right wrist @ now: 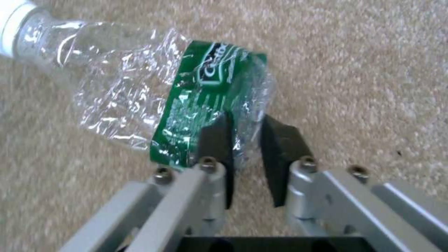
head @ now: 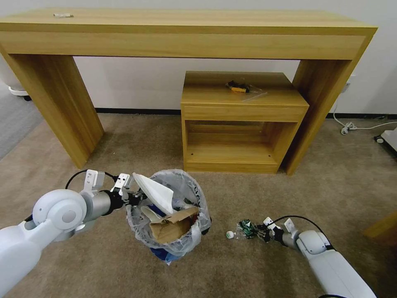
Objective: Pick up the trash bin and place the garbage on the floor into it.
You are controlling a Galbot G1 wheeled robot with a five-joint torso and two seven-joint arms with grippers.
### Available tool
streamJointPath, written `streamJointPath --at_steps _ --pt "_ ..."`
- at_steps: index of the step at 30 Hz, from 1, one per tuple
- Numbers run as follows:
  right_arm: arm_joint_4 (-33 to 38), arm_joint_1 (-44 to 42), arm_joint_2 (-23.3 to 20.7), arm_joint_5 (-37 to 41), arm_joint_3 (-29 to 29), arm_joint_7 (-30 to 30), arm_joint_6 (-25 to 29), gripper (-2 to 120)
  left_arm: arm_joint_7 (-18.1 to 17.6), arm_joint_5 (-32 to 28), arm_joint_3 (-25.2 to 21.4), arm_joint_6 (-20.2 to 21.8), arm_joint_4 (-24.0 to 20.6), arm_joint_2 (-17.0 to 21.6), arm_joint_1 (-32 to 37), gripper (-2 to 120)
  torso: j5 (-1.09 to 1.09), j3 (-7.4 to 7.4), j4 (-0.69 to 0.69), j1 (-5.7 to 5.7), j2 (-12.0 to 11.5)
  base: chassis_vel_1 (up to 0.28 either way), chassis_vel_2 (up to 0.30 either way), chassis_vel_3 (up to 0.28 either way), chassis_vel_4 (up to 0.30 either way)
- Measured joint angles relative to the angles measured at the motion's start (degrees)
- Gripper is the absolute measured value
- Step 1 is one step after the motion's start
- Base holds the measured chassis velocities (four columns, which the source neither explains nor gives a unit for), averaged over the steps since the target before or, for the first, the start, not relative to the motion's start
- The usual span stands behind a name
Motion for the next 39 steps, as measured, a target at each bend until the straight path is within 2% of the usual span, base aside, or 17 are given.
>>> streamJointPath --at_steps 1,2,5,13,21,25,27,28,33,39 --pt "0.0 0.0 0.0 0.0 0.0 0.0 0.0 13 0.0 0.0 0.0 0.0 0.0 0.0 0.0 0 0.0 0.0 0.0 0.0 0.0 0.0 0.0 0.0 0.0" --pt "0.03 -0.16 0.53 0.6 0.31 0.82 0.18 7 0.0 0.01 -0.09 0.0 -0.12 0.05 0.07 0 0.01 0.0 0.0 0.0 0.0 0.0 0.0 0.0 0.0" --pt "0.45 -0.47 0.84 1.51 0.85 1.77 0.33 0 0.01 0.01 -0.19 0.0 -0.27 0.11 0.08 0 0.02 0.0 0.01 0.0 0.0 0.0 0.0 0.0 0.0" --pt "4.78 -2.61 0.11 5.16 2.56 3.59 0.15 0 -0.11 -0.02 -0.33 0.0 -0.55 0.2 0.06 0 0.02 0.0 0.0 0.0 0.0 0.0 0.0 0.0 0.0" --pt "17.34 -6.03 -1.44 11.28 7.34 5.13 -0.73 0 -0.74 -0.28 -0.95 0.0 -0.92 0.34 0.12 0 0.02 0.0 -0.01 0.0 0.0 0.0 0.0 0.0 0.0" --pt "20.36 -6.12 -1.95 12.98 8.48 5.33 -0.74 0 -1.31 -0.5 -1.05 0.0 -0.99 0.37 0.22 0 0.01 0.0 0.01 0.0 0.0 0.0 0.0 0.0 0.0" --pt "28.07 -5.52 -4.68 17.78 9.9 5.87 -1.58 0 -3.14 -1.3 -1.03 0.0 -1.03 0.24 0.19 0 0.0 0.01 0.01 0.0 0.0 0.0 0.0 0.0 0.0" --pt "28.07 -5.52 -4.68 17.78 9.9 5.87 -1.58 0 -3.14 -1.3 -1.03 0.0 -1.03 0.24 0.19 0 0.0 0.01 0.01 0.0 0.0 0.0 0.0 0.0 0.0" --pt "38.2 -3.04 -7.72 22.94 9.42 7.16 -3.12 0 -4.31 -1.98 1.2 0.0 -0.21 -0.56 -1.49 0 -0.01 0.0 0.0 0.0 0.0 0.0 0.0 0.0 0.0" --pt "45.8 2.62 -10.36 22.53 5.5 6.43 -3.34 0 -4.89 -1.99 4.56 0.0 0.83 -1.22 -3.69 0 -0.01 0.01 0.01 0.0 0.0 0.0 0.0 0.0 0.0"
